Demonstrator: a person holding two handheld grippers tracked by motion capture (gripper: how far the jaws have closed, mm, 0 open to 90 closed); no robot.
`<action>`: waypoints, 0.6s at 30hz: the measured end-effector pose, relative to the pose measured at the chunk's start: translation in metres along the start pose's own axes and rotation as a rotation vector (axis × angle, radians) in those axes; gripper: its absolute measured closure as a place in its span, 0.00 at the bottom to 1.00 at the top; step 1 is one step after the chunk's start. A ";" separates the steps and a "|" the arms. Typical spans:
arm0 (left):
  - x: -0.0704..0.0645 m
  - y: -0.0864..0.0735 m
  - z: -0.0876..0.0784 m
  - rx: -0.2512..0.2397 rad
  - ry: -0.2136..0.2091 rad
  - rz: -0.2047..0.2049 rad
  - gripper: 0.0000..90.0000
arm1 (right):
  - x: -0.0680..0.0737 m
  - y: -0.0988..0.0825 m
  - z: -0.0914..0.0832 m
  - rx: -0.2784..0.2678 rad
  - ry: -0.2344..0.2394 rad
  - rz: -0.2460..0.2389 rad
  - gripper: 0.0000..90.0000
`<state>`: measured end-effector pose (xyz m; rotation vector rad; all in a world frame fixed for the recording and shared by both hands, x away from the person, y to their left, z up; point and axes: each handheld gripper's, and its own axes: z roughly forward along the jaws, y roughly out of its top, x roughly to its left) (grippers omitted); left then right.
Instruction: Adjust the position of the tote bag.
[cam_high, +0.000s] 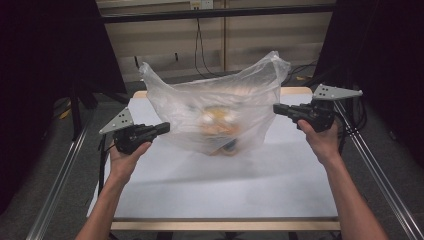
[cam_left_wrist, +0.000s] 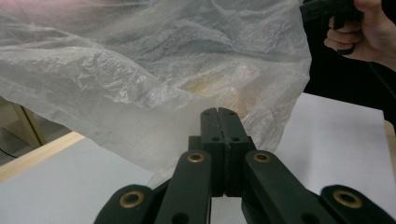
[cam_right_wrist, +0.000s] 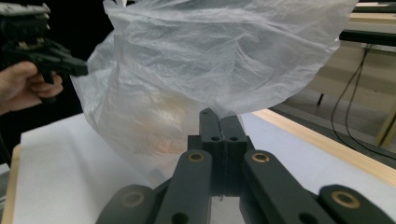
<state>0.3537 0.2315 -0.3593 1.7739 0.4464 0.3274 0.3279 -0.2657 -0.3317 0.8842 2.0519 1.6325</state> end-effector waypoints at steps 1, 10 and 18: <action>-0.001 0.001 0.001 0.008 0.005 0.008 1.00 | 0.001 -0.003 -0.003 -0.001 -0.001 -0.002 1.00; -0.008 -0.010 0.007 0.062 -0.016 0.033 1.00 | 0.002 -0.032 -0.024 0.046 -0.031 0.022 1.00; -0.007 -0.022 0.011 0.121 -0.011 0.039 1.00 | 0.008 -0.046 -0.023 0.086 -0.030 0.013 1.00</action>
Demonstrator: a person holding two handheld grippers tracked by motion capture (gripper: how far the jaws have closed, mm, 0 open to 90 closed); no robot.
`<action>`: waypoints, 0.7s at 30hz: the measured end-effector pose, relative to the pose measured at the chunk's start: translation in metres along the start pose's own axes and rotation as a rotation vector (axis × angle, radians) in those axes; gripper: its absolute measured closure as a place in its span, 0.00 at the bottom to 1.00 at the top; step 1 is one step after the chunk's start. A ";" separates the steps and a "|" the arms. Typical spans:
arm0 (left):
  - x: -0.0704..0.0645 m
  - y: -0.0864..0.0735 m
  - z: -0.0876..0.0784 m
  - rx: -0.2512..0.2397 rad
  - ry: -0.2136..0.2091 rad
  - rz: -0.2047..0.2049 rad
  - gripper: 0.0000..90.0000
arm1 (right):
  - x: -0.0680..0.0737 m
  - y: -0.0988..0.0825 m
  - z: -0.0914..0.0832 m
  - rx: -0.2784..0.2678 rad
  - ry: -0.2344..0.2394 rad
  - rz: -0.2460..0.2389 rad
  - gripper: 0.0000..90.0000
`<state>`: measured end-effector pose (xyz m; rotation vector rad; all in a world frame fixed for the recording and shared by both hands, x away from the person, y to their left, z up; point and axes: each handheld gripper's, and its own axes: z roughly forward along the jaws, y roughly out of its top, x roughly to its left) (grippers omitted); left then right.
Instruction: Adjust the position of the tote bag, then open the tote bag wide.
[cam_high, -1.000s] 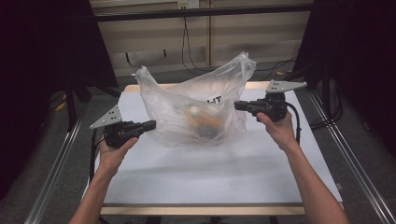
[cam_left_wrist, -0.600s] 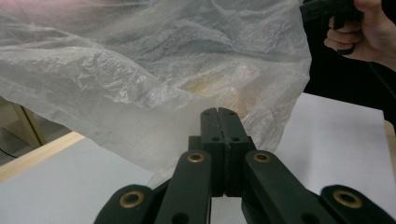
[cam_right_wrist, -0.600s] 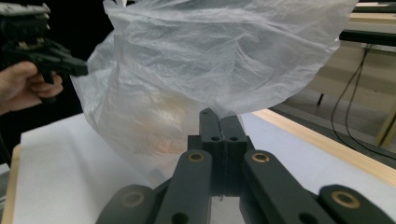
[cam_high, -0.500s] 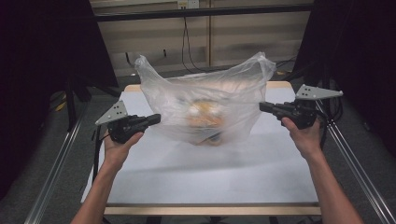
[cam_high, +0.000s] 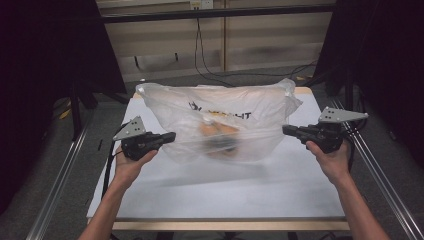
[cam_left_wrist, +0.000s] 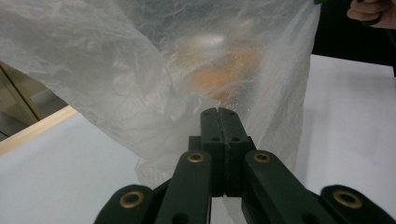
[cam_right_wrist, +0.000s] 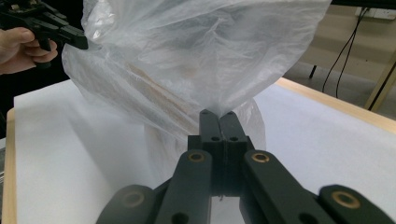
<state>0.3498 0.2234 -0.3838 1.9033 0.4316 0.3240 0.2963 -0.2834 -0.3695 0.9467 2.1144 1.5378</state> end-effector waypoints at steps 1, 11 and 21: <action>0.001 -0.003 0.000 0.005 0.002 -0.007 1.00 | 0.000 -0.004 0.002 0.006 0.002 0.005 1.00; 0.013 -0.019 0.011 0.046 0.028 -0.051 1.00 | -0.006 -0.016 0.025 0.048 -0.025 0.024 1.00; 0.025 -0.031 0.016 0.065 0.042 -0.088 1.00 | -0.011 -0.026 0.045 0.081 -0.023 0.050 1.00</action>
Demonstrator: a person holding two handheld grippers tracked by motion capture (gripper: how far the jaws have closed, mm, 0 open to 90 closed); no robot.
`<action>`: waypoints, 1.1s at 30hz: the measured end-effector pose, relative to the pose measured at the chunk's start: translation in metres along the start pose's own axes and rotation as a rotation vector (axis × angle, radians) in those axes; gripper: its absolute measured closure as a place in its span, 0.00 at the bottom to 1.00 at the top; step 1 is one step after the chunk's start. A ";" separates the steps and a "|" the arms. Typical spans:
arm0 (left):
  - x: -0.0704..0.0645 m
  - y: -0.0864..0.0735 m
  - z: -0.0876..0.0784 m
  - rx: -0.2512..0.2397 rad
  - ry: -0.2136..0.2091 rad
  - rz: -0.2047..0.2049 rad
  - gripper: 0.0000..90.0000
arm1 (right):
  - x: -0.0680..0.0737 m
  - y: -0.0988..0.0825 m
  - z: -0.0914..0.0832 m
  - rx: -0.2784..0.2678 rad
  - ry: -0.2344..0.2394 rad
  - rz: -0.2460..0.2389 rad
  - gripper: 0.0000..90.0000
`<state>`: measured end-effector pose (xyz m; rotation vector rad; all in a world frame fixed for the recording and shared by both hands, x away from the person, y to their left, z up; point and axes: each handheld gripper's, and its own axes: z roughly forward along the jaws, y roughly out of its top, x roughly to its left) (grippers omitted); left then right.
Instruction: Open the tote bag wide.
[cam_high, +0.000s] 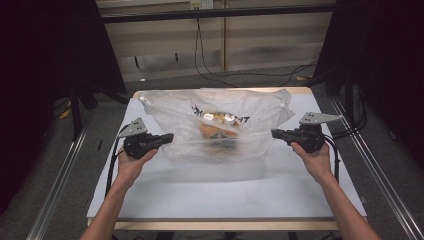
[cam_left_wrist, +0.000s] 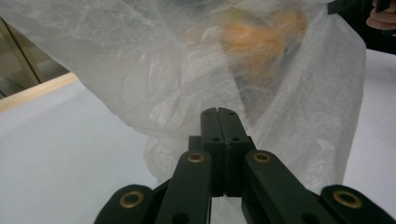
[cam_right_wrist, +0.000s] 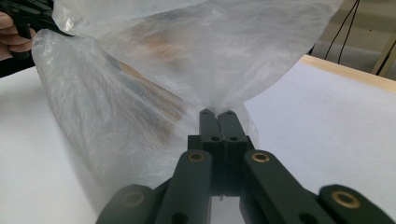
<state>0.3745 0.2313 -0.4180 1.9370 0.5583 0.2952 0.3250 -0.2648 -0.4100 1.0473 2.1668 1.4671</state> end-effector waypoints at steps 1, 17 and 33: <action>0.001 -0.002 0.001 0.013 -0.002 -0.003 1.00 | 0.000 -0.001 0.002 0.009 -0.004 -0.001 1.00; 0.007 -0.027 0.026 0.139 -0.020 -0.023 1.00 | -0.011 -0.025 0.028 0.115 -0.010 0.026 1.00; 0.008 -0.052 0.048 0.315 -0.029 -0.021 1.00 | -0.011 -0.053 0.052 0.285 0.000 0.004 1.00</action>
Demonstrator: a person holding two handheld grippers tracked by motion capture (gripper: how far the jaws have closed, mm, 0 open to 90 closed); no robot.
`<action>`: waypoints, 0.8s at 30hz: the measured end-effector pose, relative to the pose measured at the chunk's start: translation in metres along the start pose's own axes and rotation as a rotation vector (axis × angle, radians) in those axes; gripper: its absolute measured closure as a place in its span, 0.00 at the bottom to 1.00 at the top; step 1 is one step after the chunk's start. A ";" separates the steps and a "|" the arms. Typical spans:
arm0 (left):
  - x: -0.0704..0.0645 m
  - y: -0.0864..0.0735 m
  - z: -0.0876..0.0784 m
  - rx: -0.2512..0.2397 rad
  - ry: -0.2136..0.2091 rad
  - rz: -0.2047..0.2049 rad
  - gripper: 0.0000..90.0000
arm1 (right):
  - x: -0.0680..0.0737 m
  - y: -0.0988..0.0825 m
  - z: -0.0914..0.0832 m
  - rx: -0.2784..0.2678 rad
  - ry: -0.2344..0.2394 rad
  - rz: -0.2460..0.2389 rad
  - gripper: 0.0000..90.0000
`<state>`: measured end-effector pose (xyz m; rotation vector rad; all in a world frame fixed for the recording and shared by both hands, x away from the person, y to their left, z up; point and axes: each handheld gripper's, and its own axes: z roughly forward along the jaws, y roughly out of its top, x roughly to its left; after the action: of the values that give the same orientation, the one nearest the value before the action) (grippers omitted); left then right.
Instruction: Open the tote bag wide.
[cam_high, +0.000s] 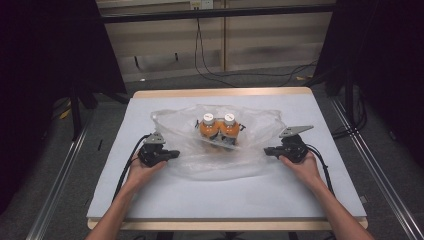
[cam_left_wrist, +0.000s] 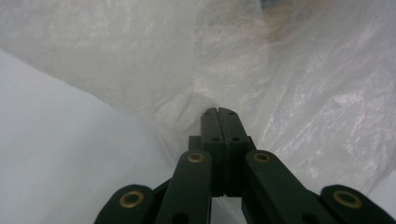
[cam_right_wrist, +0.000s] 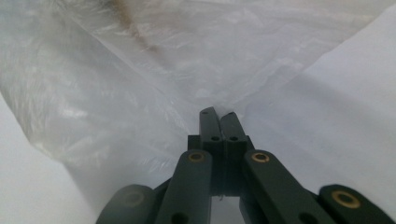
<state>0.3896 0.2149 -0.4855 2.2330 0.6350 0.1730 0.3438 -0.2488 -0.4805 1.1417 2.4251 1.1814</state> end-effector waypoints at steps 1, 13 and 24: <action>0.002 -0.001 0.000 -0.016 -0.007 -0.015 1.00 | 0.001 -0.001 0.003 0.015 0.000 0.000 1.00; 0.000 -0.003 -0.008 -0.071 -0.023 -0.037 0.98 | 0.001 -0.005 0.004 -0.014 0.008 0.011 0.88; -0.014 0.003 -0.044 -0.186 0.010 -0.046 0.60 | 0.011 0.004 -0.038 -0.176 0.043 0.030 0.47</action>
<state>0.3642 0.2359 -0.4523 2.0385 0.6478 0.2117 0.3203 -0.2615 -0.4505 1.1136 2.2873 1.4105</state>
